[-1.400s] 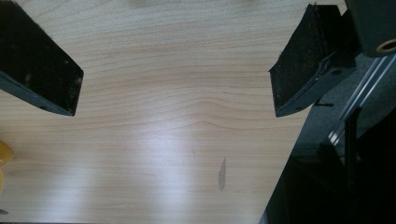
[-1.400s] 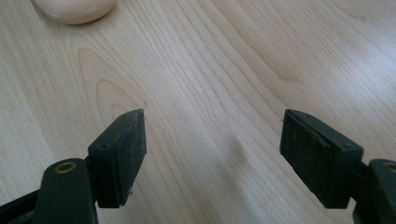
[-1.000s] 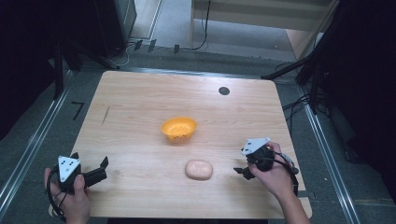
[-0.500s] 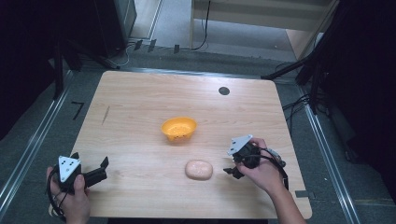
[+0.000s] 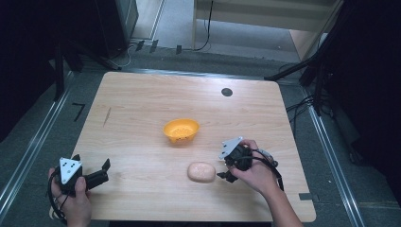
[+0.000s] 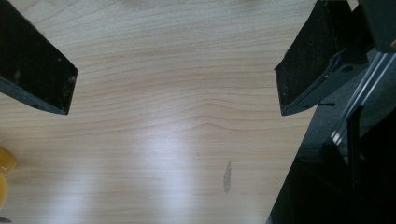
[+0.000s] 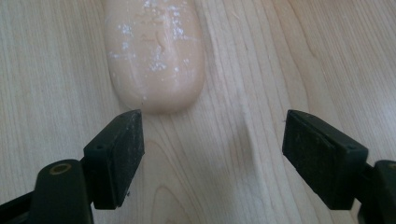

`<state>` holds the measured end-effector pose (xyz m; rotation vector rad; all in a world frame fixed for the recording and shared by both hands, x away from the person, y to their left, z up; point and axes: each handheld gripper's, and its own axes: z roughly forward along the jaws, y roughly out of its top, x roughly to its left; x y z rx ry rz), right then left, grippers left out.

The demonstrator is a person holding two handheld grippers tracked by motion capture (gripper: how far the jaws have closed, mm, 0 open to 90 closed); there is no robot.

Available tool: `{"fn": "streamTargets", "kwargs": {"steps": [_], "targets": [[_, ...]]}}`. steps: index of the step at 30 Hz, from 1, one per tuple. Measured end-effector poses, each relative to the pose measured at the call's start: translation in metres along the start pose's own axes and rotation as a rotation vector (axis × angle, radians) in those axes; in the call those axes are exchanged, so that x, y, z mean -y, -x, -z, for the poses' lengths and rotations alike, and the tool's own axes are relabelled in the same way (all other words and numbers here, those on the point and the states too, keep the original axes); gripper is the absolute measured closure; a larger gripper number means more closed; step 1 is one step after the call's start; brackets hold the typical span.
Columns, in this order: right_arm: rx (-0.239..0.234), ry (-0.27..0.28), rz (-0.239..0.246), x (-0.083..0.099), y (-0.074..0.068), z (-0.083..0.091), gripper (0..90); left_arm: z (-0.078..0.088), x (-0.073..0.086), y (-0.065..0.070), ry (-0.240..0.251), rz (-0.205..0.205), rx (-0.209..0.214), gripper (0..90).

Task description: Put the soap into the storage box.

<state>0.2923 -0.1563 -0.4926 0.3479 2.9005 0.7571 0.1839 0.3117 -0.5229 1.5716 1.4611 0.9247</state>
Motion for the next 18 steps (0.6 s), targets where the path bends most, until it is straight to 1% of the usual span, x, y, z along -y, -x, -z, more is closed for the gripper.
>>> {"fn": "streamTargets", "kwargs": {"steps": [7, 8, 13, 15, 16, 18], "targets": [[-0.024, -0.001, 0.027, -0.013, -0.003, -0.006, 21.0, 0.000, 0.000, 0.000, -0.001, 0.002, 0.004, 0.0], [-0.030, -0.003, 0.023, -0.014, -0.004, -0.008, 21.0, 0.000, 0.000, 0.000, -0.001, 0.002, 0.004, 0.0], [-0.053, -0.006, 0.039, -0.021, -0.008, -0.013, 20.9, 0.000, 0.000, -0.001, -0.002, 0.001, 0.005, 0.0], [-0.057, 0.002, 0.050, -0.023, -0.009, -0.014, 20.8, 0.000, 0.000, -0.001, -0.002, 0.001, 0.006, 0.0], [-0.058, -0.005, 0.044, -0.024, -0.010, -0.014, 20.9, 0.000, 0.000, -0.001, -0.002, 0.001, 0.006, 0.0], [-0.069, -0.002, 0.041, -0.025, -0.011, -0.015, 20.8, 0.000, 0.000, -0.001, -0.002, 0.003, 0.005, 0.0]]}}
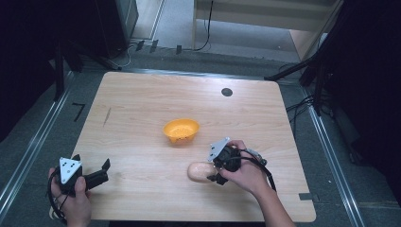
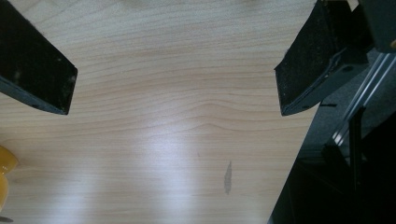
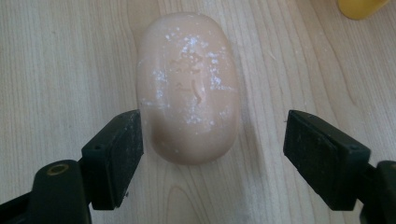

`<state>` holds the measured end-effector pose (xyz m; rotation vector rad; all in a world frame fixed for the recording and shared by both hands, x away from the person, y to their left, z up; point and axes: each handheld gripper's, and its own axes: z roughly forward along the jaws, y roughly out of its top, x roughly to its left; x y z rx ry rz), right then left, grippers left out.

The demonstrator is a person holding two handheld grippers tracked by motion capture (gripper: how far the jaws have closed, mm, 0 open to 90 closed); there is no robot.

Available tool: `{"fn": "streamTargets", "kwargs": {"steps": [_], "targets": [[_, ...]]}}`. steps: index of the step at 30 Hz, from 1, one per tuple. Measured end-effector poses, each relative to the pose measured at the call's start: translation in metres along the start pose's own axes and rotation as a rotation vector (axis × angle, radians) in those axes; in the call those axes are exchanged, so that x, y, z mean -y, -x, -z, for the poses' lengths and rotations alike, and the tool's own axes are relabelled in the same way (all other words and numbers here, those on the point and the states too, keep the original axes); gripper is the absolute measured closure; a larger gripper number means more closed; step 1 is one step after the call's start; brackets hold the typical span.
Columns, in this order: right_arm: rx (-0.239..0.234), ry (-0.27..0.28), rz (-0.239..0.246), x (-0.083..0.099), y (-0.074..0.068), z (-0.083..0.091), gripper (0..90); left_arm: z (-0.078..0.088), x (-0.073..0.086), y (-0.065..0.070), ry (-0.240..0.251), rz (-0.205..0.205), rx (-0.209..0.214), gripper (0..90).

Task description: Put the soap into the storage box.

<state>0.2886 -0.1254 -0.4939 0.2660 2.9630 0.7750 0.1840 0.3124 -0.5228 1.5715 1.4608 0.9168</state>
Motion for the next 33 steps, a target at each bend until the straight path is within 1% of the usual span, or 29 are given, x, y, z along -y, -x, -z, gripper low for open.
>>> {"fn": "streamTargets", "kwargs": {"steps": [2, 5, 10, 11, 13, 19, 23, 27, 31, 33], "targets": [[-0.007, 0.004, 0.013, -0.001, 0.000, -0.001, 20.3, 0.000, 0.000, 0.000, -0.001, 0.000, -0.001, 0.0], [-0.018, 0.007, 0.014, -0.002, -0.002, -0.002, 20.0, 0.000, 0.000, 0.000, 0.000, 0.001, -0.001, 0.0], [-0.024, 0.004, 0.008, -0.005, -0.004, -0.006, 20.1, 0.000, 0.000, 0.000, 0.000, 0.001, -0.001, 0.0], [-0.026, 0.003, 0.014, -0.006, -0.004, -0.007, 20.2, 0.000, 0.000, 0.000, 0.000, 0.002, -0.001, 0.0], [-0.028, -0.003, 0.010, -0.007, -0.005, -0.008, 20.5, 0.000, 0.000, 0.000, -0.001, 0.004, -0.001, 0.0], [-0.039, -0.017, 0.016, -0.010, -0.006, -0.013, 21.4, 0.000, 0.000, 0.000, -0.001, 0.005, -0.001, 0.0], [-0.040, -0.021, 0.020, -0.011, -0.006, -0.017, 22.0, 0.000, 0.000, 0.000, -0.004, 0.000, -0.002, 0.0], [-0.041, -0.031, 0.014, -0.013, -0.006, -0.020, 23.1, 0.000, 0.000, 0.001, -0.004, -0.007, -0.001, 0.0], [-0.048, -0.040, 0.015, -0.014, -0.006, -0.023, 25.3, 0.000, 0.000, 0.000, -0.004, -0.003, 0.000, 0.0], [-0.042, -0.045, 0.011, -0.014, -0.006, -0.024, 26.0, 0.000, 0.000, 0.000, -0.007, -0.004, -0.002, 0.0]]}}
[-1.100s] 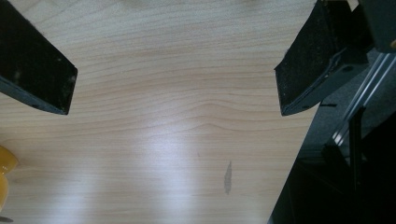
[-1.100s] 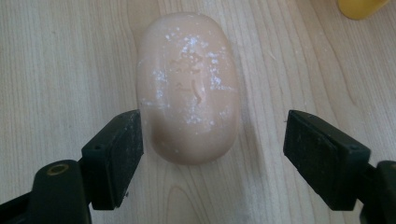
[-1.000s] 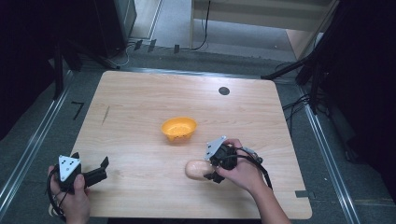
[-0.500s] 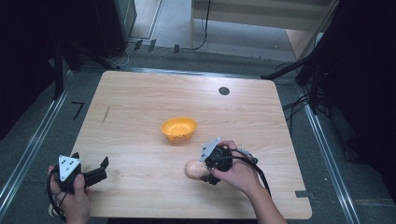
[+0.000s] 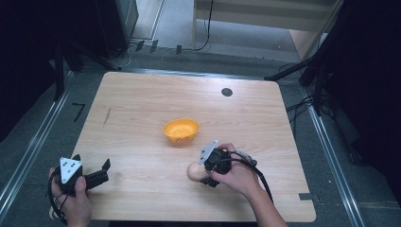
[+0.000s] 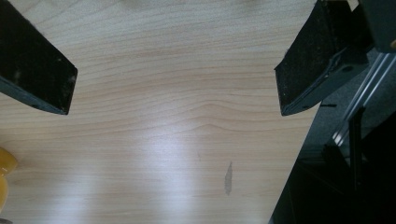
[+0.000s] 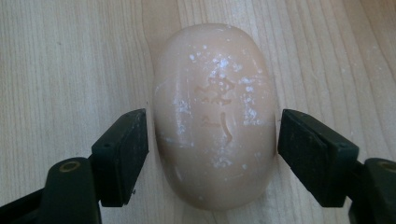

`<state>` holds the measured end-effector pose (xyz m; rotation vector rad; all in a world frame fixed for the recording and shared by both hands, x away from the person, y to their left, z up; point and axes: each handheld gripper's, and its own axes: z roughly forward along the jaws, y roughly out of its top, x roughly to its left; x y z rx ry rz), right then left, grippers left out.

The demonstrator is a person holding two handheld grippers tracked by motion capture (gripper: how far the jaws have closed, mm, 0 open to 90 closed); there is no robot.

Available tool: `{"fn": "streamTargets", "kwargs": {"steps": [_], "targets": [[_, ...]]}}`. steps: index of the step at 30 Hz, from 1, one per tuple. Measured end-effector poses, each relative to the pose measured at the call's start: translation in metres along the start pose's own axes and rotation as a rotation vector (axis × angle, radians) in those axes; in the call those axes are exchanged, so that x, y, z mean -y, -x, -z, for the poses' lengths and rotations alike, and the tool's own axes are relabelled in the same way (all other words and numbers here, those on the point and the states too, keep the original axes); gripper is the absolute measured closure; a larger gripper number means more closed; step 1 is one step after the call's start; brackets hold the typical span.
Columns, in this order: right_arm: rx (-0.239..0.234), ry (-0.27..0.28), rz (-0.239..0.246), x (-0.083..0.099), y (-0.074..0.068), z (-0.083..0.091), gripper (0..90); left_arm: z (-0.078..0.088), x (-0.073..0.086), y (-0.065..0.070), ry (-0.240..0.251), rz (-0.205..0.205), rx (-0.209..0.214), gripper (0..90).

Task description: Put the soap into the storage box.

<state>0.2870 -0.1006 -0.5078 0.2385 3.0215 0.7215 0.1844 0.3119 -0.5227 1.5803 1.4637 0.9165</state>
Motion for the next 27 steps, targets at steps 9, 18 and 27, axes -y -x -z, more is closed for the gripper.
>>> {"fn": "streamTargets", "kwargs": {"steps": [9, 18, 27], "targets": [[0.001, -0.009, 0.015, 0.0002, 0.0008, -0.0039, 32.0, -0.0002, 0.0001, 0.0001, 0.003, -0.002, 0.002, 0.0], [-0.006, -0.017, 0.007, 0.0006, 0.0000, -0.0036, 32.6, -0.0001, 0.0001, 0.0005, 0.003, -0.006, -0.003, 0.0], [0.006, -0.024, 0.032, -0.0003, -0.0006, -0.0047, 32.9, -0.0002, 0.0001, 0.0011, 0.001, -0.010, -0.005, 0.0]]}}
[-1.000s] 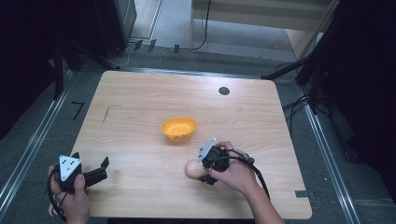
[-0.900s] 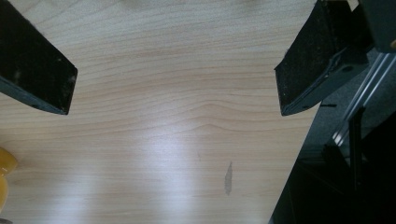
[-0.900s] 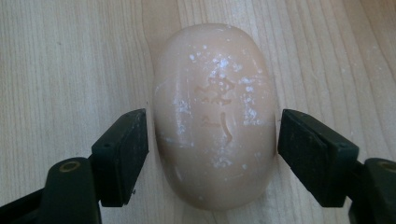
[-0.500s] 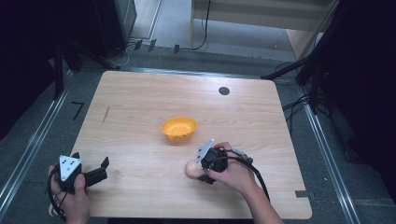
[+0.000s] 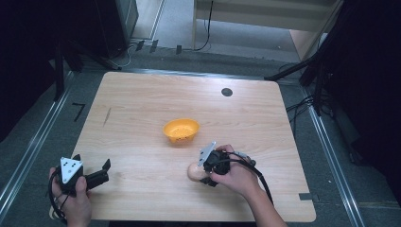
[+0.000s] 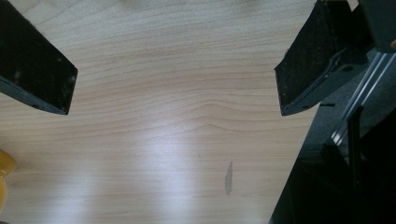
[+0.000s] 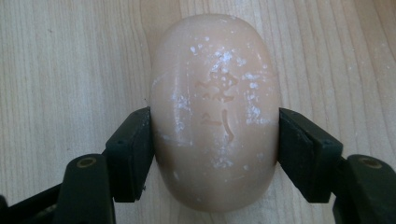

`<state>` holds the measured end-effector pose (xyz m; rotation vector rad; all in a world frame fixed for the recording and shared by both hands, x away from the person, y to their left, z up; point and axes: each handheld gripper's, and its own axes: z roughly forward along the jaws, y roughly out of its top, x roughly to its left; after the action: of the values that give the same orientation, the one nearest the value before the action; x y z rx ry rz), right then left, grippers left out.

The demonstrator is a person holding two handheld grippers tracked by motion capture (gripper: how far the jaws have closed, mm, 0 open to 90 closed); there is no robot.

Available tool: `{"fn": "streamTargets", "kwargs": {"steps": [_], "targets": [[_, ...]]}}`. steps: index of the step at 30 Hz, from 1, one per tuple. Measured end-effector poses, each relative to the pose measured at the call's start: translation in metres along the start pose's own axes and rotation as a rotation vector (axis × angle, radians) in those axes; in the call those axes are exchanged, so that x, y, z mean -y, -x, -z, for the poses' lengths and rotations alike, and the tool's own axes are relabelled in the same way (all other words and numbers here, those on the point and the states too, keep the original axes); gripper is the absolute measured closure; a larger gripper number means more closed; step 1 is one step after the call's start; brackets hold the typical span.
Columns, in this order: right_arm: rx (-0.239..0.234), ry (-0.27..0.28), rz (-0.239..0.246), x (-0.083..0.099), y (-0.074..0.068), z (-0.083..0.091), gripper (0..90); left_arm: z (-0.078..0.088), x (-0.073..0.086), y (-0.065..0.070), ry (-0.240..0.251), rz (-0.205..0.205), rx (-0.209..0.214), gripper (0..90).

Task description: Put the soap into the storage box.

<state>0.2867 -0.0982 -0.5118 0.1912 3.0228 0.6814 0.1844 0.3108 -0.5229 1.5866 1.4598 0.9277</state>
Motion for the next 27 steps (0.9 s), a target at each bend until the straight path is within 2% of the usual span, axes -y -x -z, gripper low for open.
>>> {"fn": "streamTargets", "kwargs": {"steps": [9, 13, 16, 27], "targets": [[-0.013, -0.001, 0.003, 0.001, 0.002, -0.001, 33.1, 0.000, 0.000, 0.001, -0.003, -0.009, 0.000, 0.0], [-0.026, -0.001, -0.015, 0.001, 0.004, 0.000, 33.3, 0.000, 0.000, 0.000, -0.004, -0.003, -0.001, 0.0], [-0.010, 0.000, -0.012, 0.002, 0.006, 0.001, 33.3, 0.000, 0.000, 0.000, -0.004, -0.002, -0.001, 0.0], [-0.006, 0.031, 0.016, -0.003, 0.010, 0.016, 33.5, 0.000, 0.000, 0.000, 0.001, 0.002, -0.003, 0.0]]}}
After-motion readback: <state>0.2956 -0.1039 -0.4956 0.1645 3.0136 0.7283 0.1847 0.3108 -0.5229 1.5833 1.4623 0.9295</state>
